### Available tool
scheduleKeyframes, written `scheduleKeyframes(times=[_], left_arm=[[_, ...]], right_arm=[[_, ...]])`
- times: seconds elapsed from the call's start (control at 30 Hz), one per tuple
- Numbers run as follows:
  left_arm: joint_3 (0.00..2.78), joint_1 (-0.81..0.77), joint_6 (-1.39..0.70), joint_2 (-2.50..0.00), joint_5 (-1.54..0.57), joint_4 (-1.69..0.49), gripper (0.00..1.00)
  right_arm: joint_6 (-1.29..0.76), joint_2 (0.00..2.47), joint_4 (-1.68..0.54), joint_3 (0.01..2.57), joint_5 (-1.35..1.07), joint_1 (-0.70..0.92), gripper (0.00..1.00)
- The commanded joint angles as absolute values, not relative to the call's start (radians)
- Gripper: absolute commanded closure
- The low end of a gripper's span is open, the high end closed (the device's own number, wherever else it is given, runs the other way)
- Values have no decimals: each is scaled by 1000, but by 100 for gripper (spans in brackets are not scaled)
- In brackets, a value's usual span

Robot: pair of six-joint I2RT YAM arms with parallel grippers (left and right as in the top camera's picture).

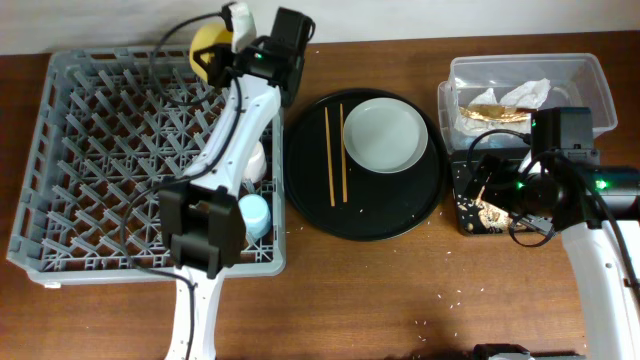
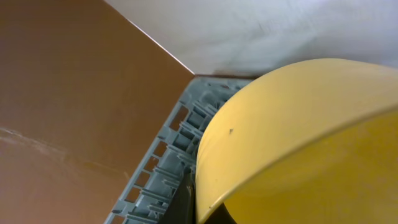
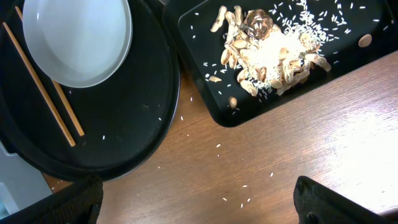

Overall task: Sort waste into correct bins and load items into the dishwasher rack
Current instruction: 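Carry yellow bowl with left gripper and set it upright in rack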

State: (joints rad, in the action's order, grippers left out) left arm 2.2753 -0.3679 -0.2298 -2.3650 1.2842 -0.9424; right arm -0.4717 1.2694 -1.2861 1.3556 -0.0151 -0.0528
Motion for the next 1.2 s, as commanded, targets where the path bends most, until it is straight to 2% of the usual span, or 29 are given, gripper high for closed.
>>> scheduleKeyframes(times=[0.0, 0.8, 0.83, 0.9, 0.97, 1.1, 1.17], left_arm=[[2271, -364, -221, -2428, 1335, -933, 100], [2271, -429, -196, -2504, 1256, -928, 99], [2271, -433, -185, -2504, 1256, -928, 94], [2271, -446, -184, -2504, 1256, -929, 58], [2271, -455, -173, -2504, 1256, -929, 52], [2271, -477, -75, -2504, 1256, -929, 50], [2272, -484, -49, -2503, 1256, -929, 45]], right_arm=[[-480, 1272, -1287, 1358, 5, -59, 1], [-480, 1272, -1287, 1358, 5, -59, 1], [-480, 1272, -1287, 1358, 5, -59, 2], [-480, 1272, -1287, 1358, 5, -59, 2], [-480, 1272, -1287, 1358, 5, -59, 2], [-480, 1272, -1287, 1358, 5, -59, 2], [-480, 1272, -1287, 1358, 5, -59, 2]])
